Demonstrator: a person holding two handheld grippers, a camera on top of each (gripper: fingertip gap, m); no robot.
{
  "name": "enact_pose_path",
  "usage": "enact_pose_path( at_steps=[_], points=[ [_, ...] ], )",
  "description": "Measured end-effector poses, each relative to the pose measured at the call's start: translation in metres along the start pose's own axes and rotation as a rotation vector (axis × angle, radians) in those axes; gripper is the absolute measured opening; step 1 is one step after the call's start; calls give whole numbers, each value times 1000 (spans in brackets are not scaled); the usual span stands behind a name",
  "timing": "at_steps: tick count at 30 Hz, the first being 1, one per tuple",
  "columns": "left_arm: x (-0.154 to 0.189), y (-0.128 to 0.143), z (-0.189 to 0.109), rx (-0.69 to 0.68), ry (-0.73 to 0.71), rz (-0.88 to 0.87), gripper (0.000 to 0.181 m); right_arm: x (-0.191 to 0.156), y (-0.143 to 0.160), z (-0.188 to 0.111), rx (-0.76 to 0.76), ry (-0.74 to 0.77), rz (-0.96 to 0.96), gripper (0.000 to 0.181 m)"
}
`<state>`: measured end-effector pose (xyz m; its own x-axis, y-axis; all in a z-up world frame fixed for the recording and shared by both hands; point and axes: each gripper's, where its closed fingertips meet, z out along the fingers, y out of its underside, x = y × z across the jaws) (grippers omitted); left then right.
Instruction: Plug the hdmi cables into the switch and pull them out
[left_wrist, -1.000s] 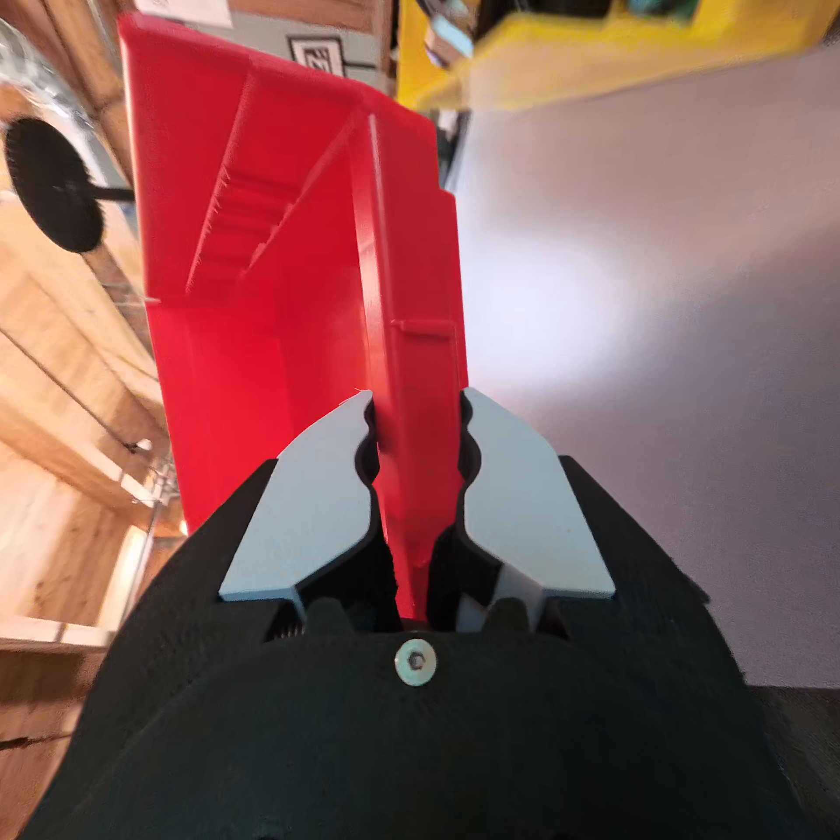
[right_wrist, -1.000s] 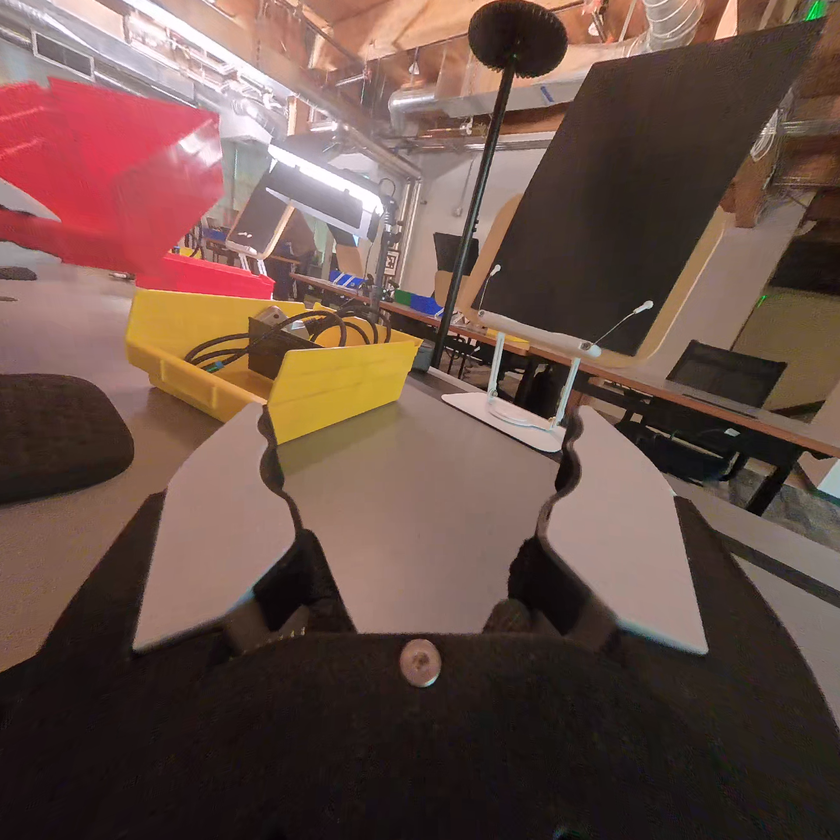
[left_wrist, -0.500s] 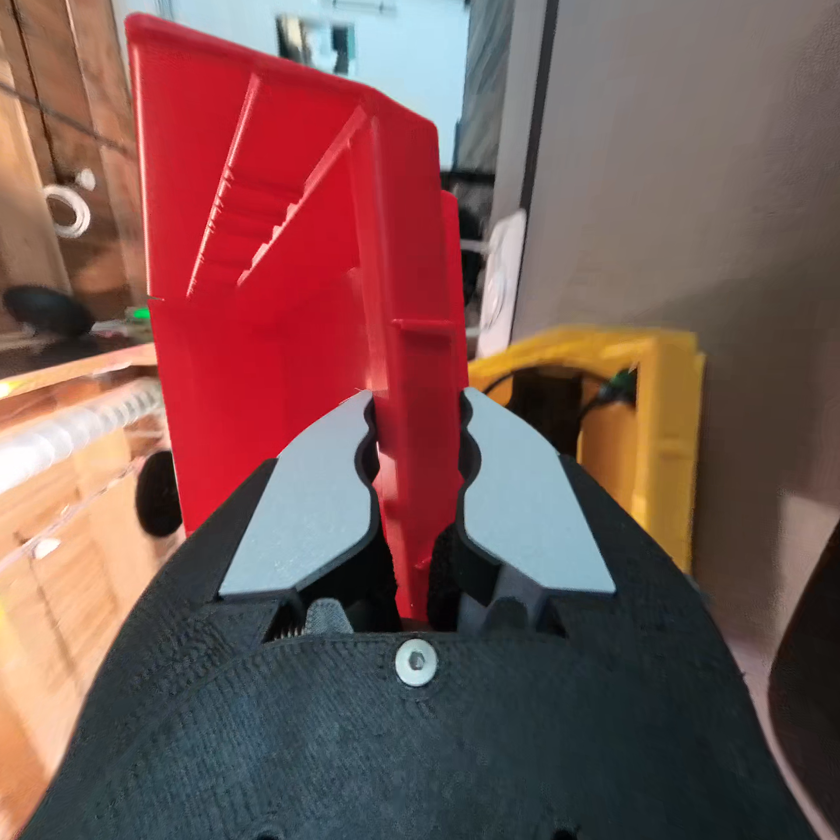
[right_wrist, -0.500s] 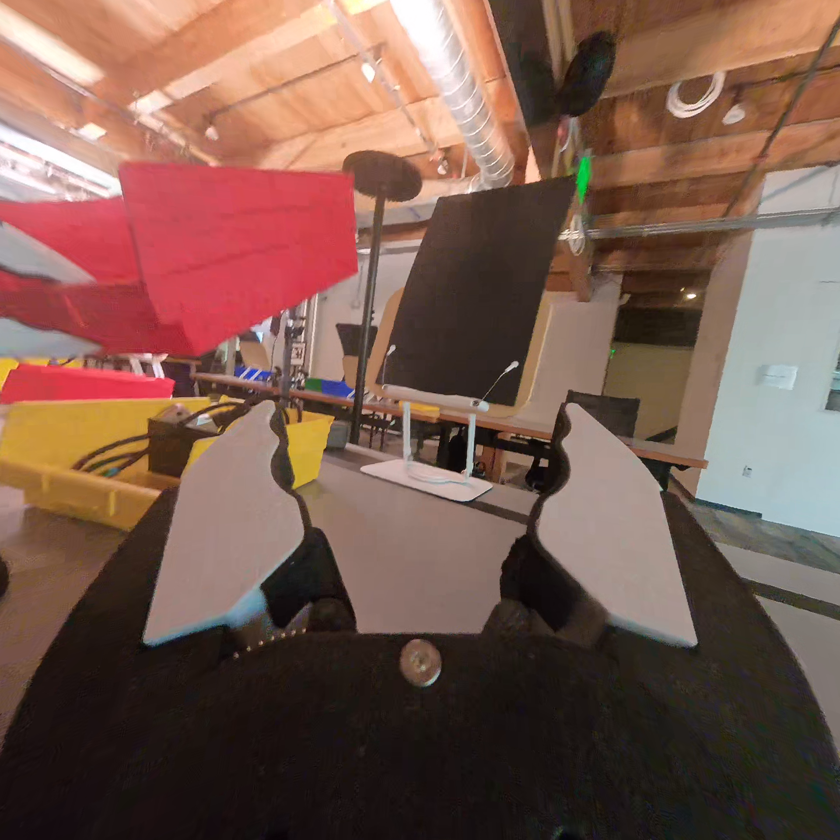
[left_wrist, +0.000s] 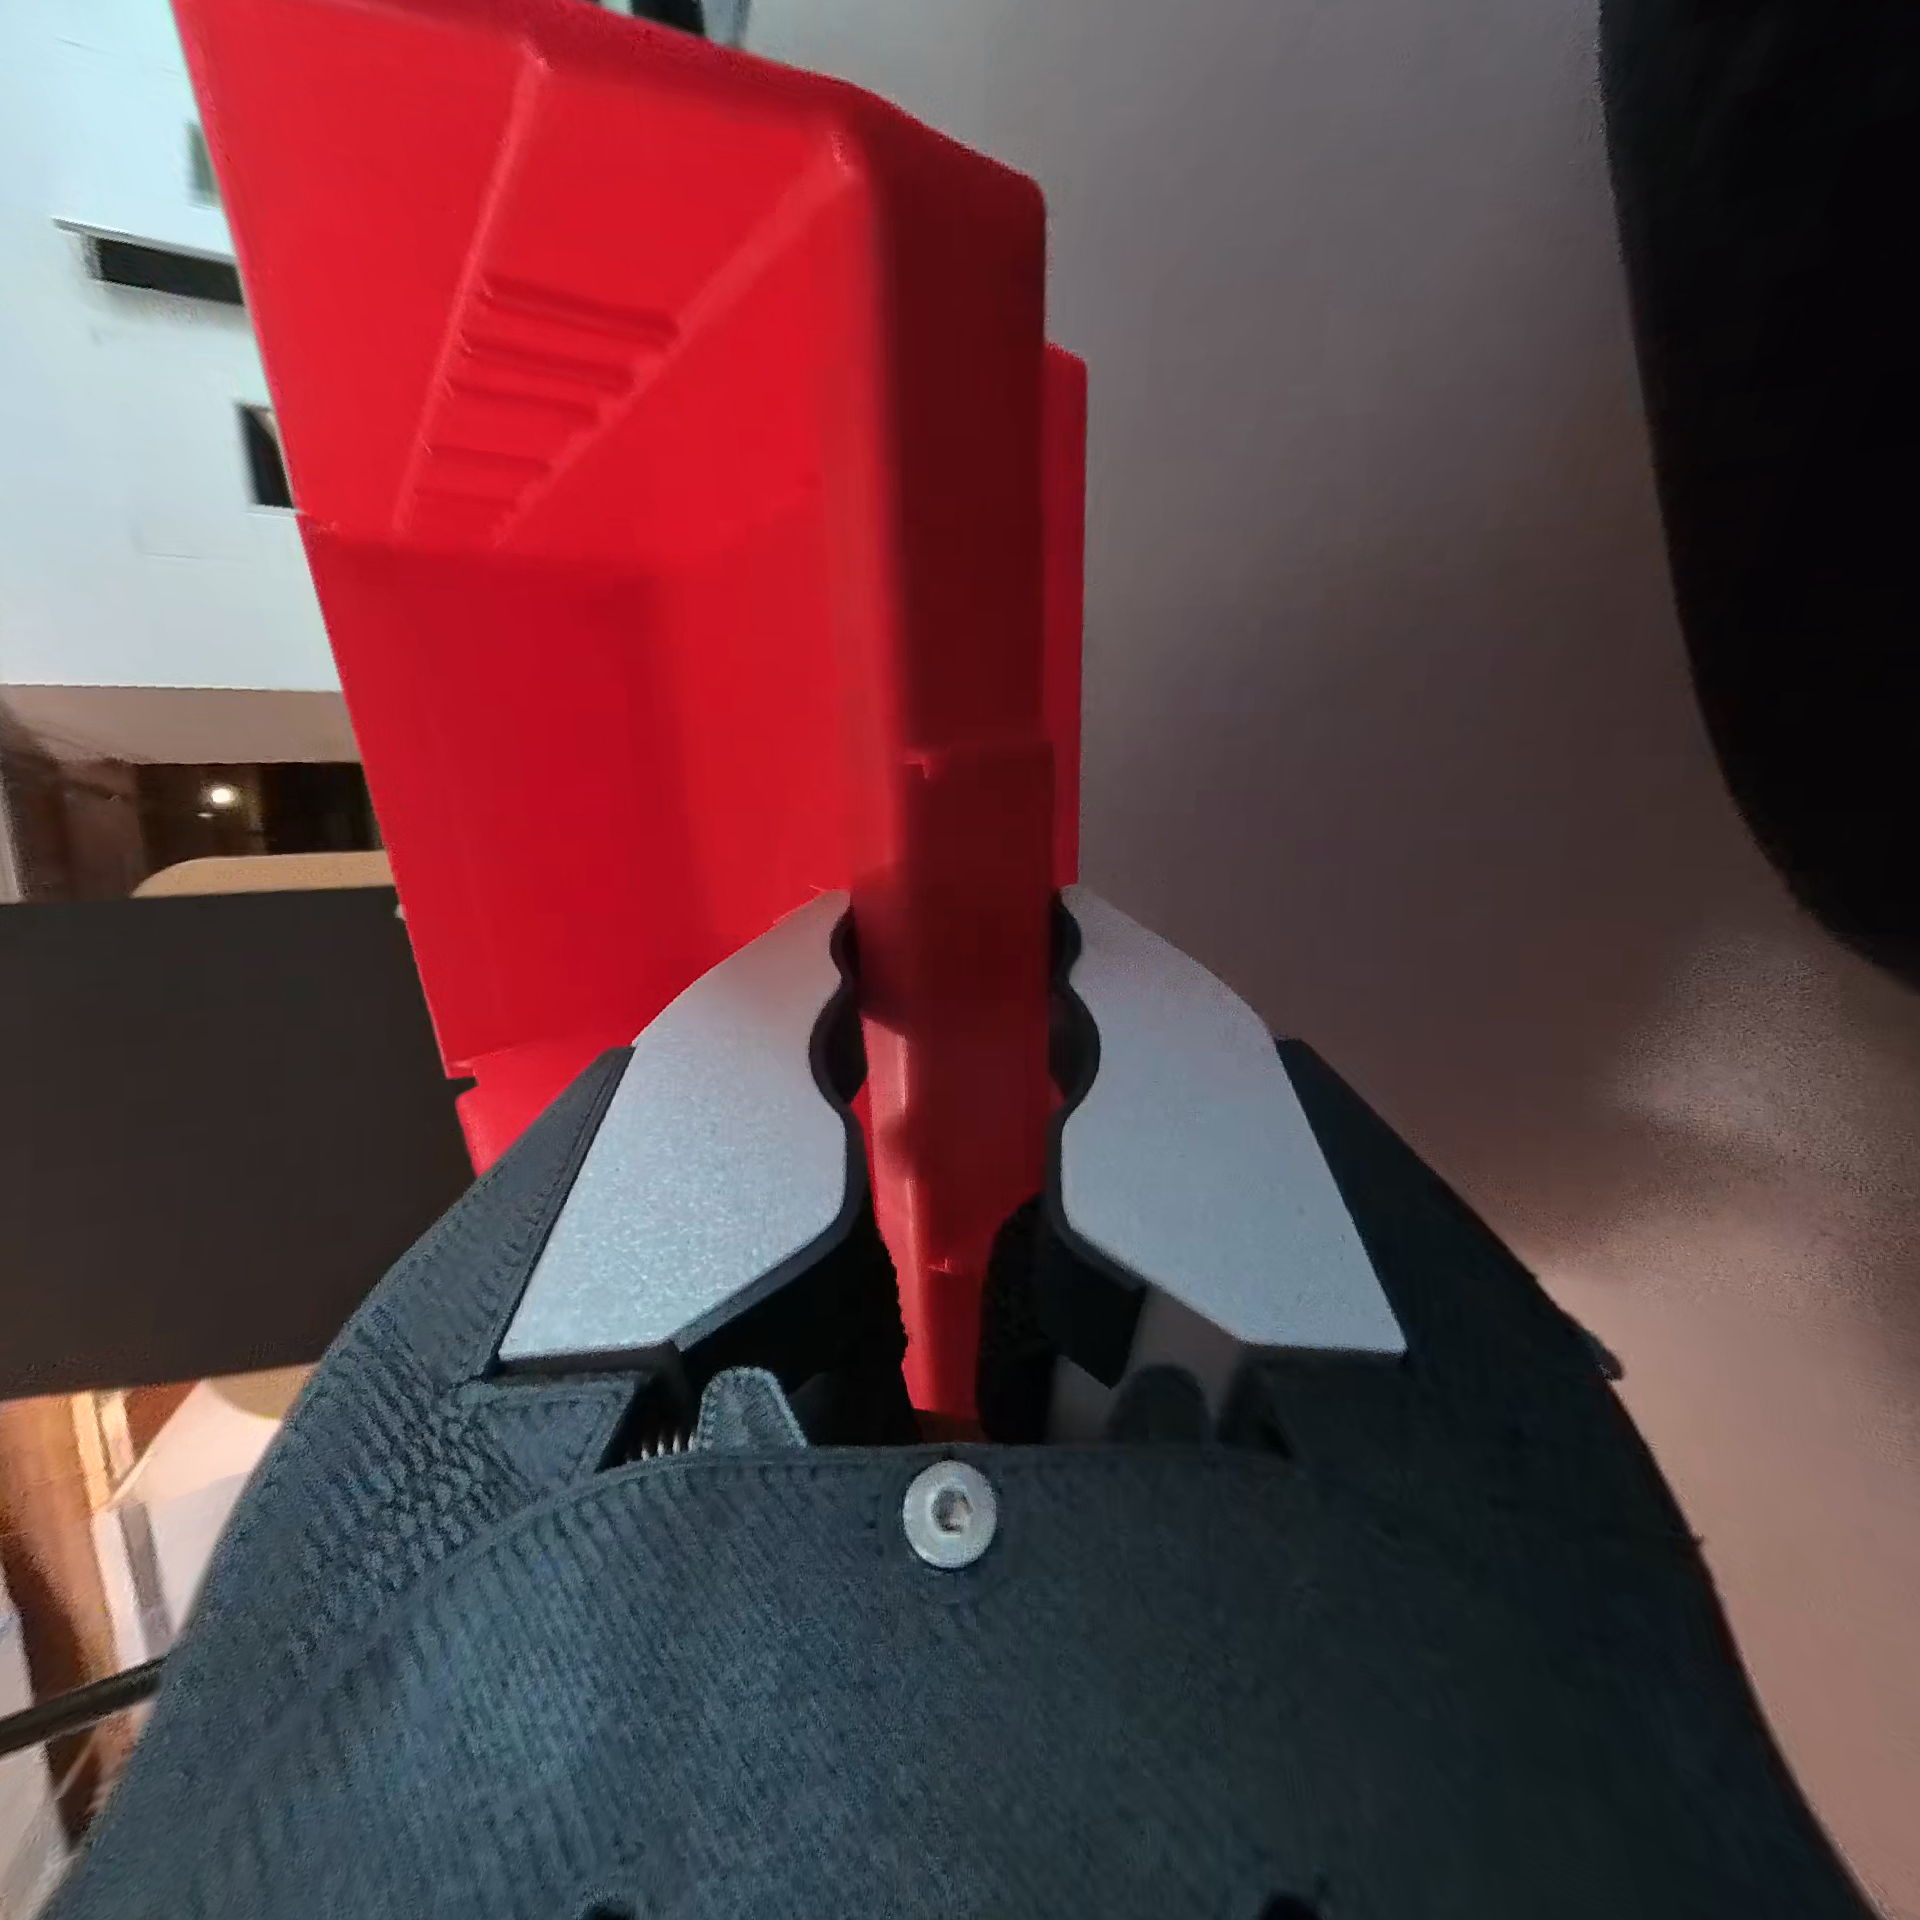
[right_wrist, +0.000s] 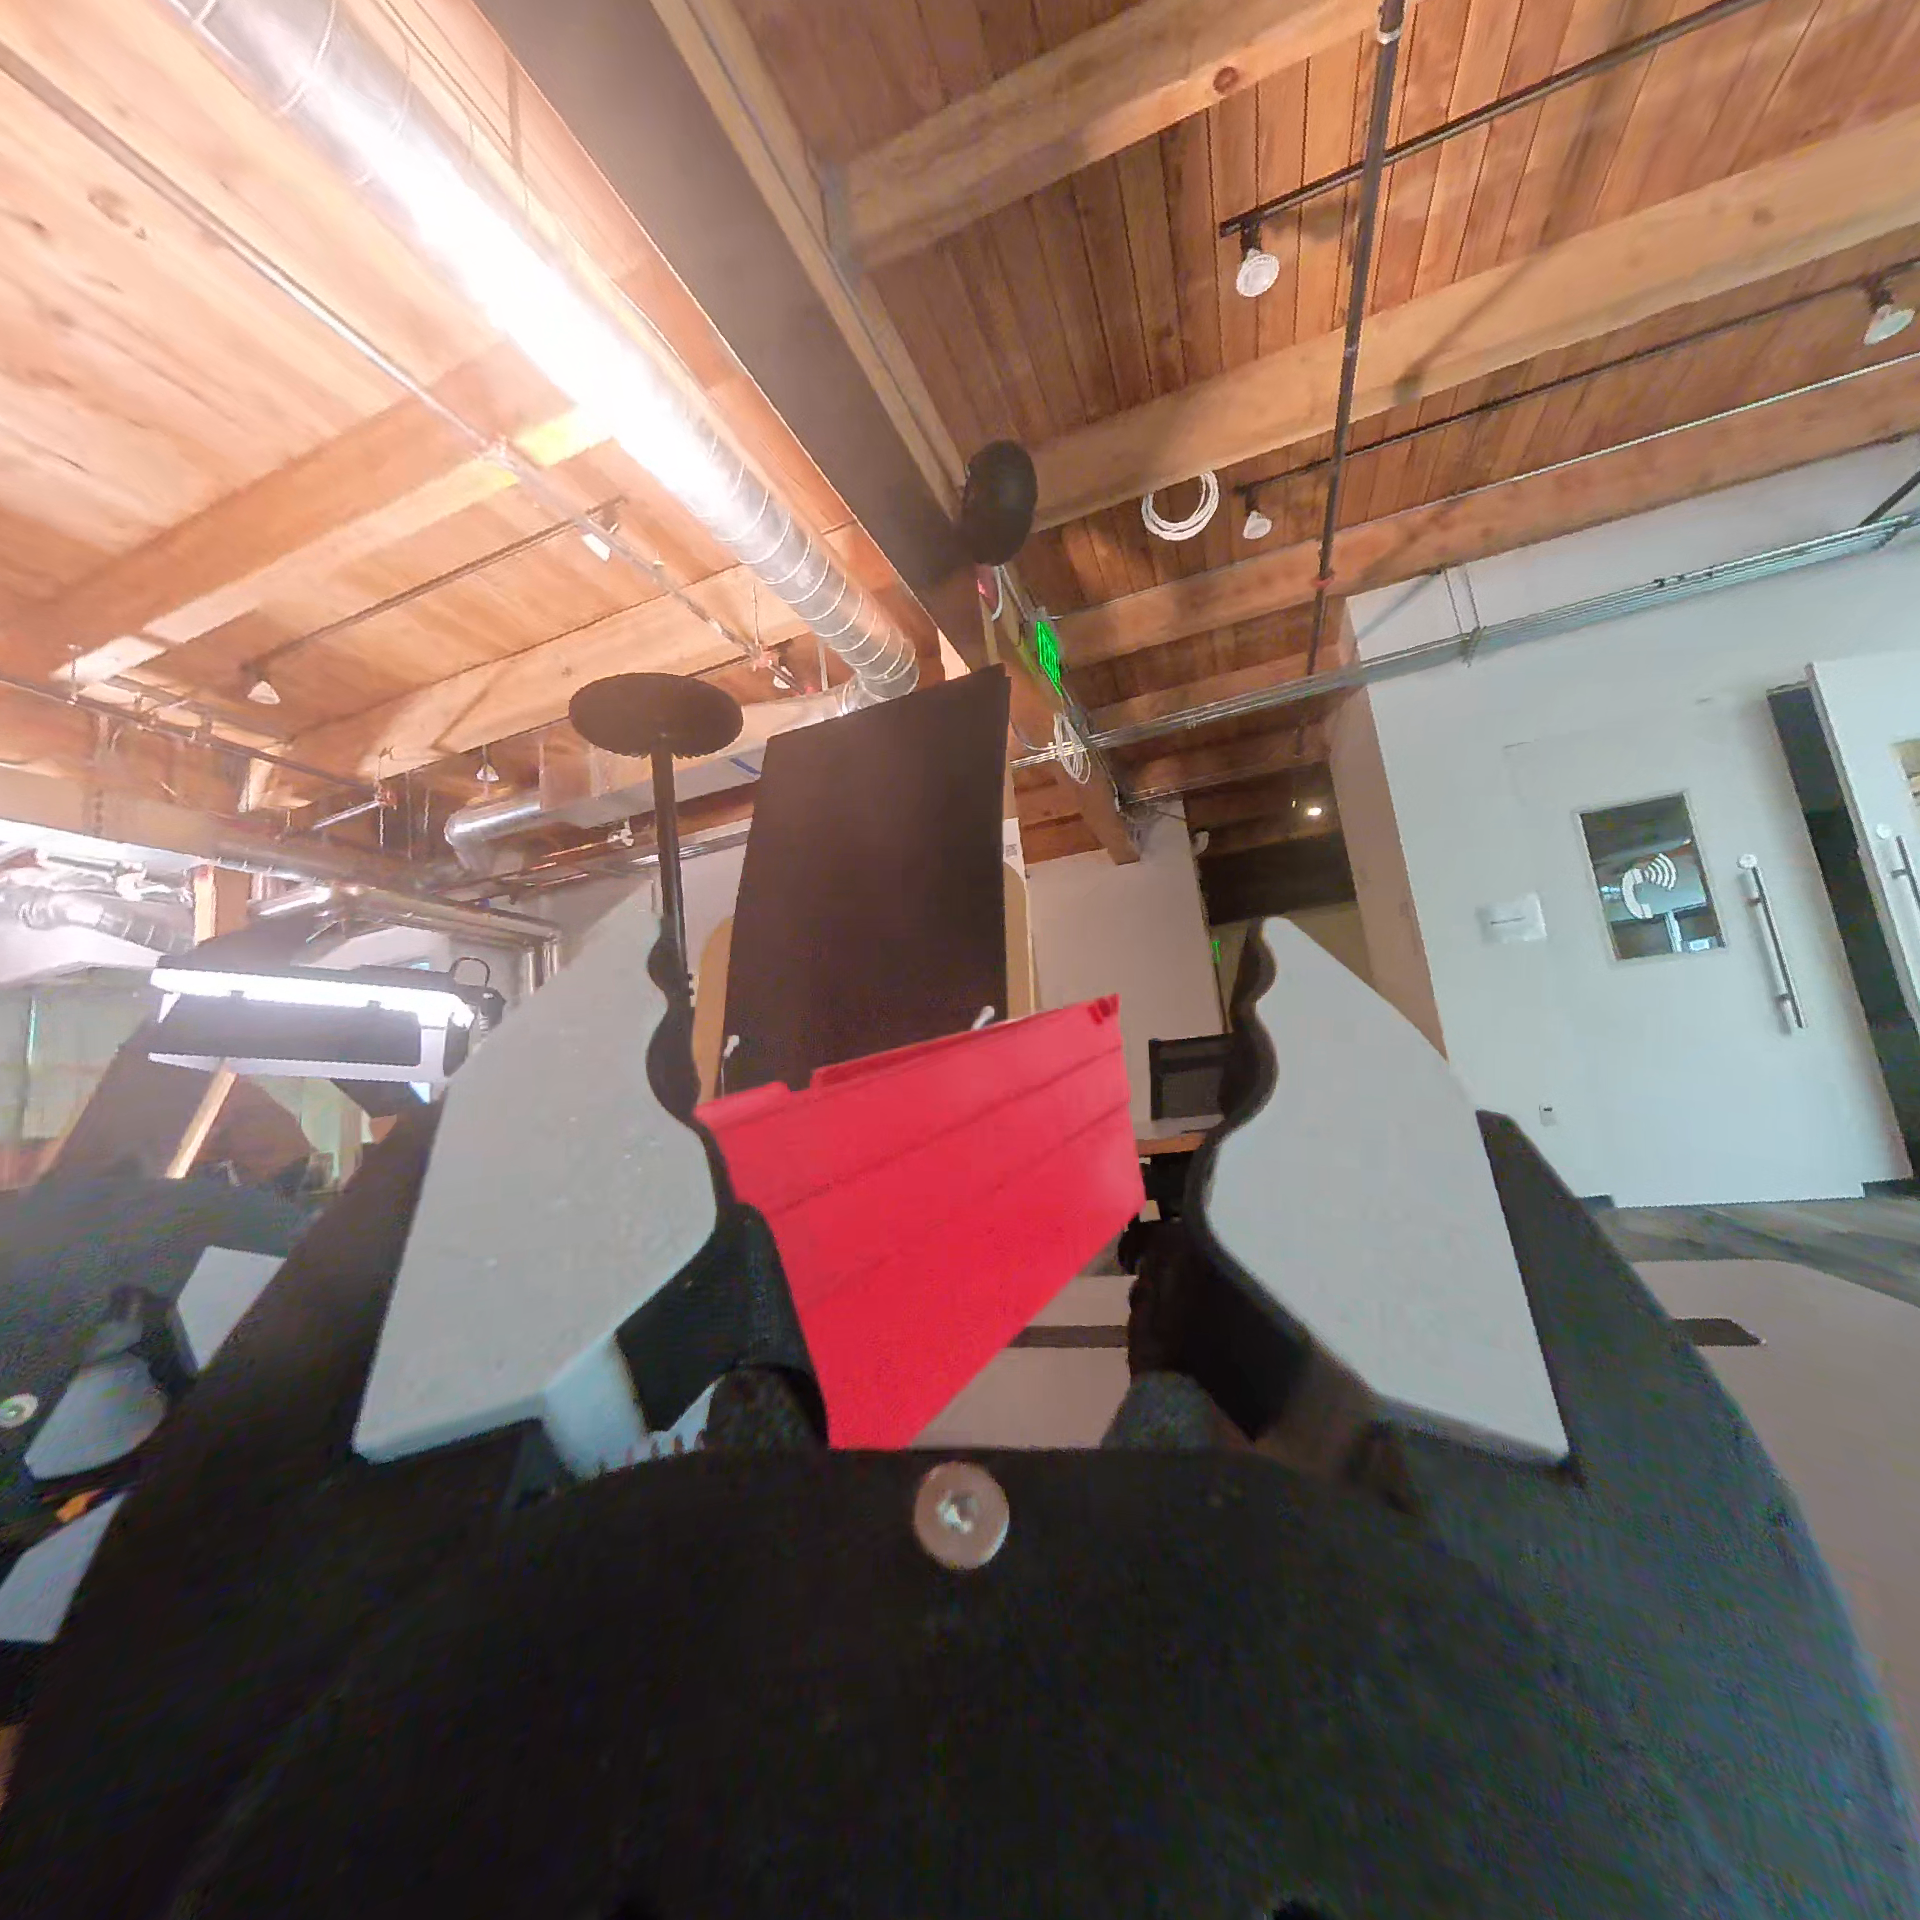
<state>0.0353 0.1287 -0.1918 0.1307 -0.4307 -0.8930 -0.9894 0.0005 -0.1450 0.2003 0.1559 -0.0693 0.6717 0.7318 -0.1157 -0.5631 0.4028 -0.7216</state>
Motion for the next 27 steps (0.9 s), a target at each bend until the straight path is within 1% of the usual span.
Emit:
enact_pose_path(
  at_steps=[4, 11, 16, 17, 18, 19, 21, 24, 25, 27],
  points=[
    [18, -3, 14, 7, 76, -18, 31, 0, 1, 1, -7, 1, 6, 99],
    [39, -4, 25, 8, 157, -71, 32, -1, 7, 1, -33, -1, -6, 95],
    [48, -1, 31, -16, 148, -14, 32, -7, 13, 2, -65, -20, -58, 91],
    [48, 0, 31, -21, 124, 4, 33, -8, 14, 2, -67, -25, -68, 91],
    [44, 0, 29, -18, 84, 16, 38, -10, 14, 3, -70, -30, -78, 91],
    [40, -1, 25, -9, 51, 19, 46, -12, 14, 3, -70, -37, -90, 91],
    [31, -6, 10, 42, 14, -30, 57, -16, 15, 4, -74, -49, -122, 91],
    [15, -8, -27, 152, -39, -198, 65, -28, 17, 4, -91, -96, -198, 89],
    [10, -2, -41, 175, -62, -259, 65, -34, 21, 2, -134, -122, -235, 86],
    [7, 24, -62, 154, -83, -367, 65, -55, 28, 0, -198, -205, -327, 82]
  ],
)
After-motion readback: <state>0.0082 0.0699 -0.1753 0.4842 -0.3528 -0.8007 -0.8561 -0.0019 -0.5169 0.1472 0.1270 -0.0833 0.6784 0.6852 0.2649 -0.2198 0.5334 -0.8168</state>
